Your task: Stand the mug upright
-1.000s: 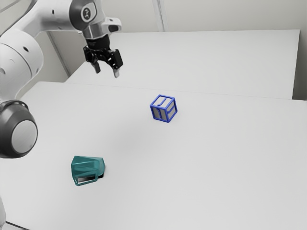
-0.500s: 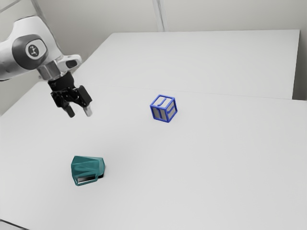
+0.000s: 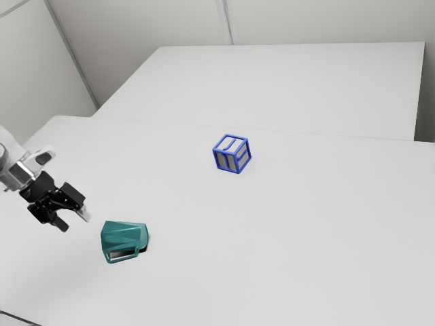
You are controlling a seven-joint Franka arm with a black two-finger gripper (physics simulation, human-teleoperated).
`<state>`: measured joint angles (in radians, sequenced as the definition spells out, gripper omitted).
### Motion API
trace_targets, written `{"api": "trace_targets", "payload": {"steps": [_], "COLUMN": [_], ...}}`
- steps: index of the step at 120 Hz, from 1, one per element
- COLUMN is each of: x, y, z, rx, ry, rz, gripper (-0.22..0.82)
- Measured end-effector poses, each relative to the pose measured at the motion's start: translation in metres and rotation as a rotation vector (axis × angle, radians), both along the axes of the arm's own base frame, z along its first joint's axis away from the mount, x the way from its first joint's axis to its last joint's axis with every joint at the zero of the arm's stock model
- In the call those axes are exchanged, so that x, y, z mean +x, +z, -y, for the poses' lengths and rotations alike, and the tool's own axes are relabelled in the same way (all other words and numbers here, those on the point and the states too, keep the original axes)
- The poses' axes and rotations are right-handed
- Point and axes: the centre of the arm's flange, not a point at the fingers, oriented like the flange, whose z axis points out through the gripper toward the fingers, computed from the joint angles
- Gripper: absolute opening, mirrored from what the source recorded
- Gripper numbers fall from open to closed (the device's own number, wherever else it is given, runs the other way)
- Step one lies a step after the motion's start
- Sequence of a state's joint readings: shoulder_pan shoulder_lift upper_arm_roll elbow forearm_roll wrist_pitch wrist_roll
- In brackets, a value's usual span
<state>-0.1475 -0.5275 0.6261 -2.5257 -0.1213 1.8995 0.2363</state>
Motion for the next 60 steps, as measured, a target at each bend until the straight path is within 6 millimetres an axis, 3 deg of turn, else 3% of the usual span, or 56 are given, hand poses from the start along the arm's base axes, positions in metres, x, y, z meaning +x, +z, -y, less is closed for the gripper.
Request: {"api": "trace_targets", "payload": {"steps": [40, 60], "x": [0.007, 0.011], "y": [-0.043, -0.055], "z": [-0.018, -0.017], "rx": [0.0, -0.033], "ry": [0.05, 0.091], "rz": [0.074, 0.114], "gripper": [0.6, 0.6]}}
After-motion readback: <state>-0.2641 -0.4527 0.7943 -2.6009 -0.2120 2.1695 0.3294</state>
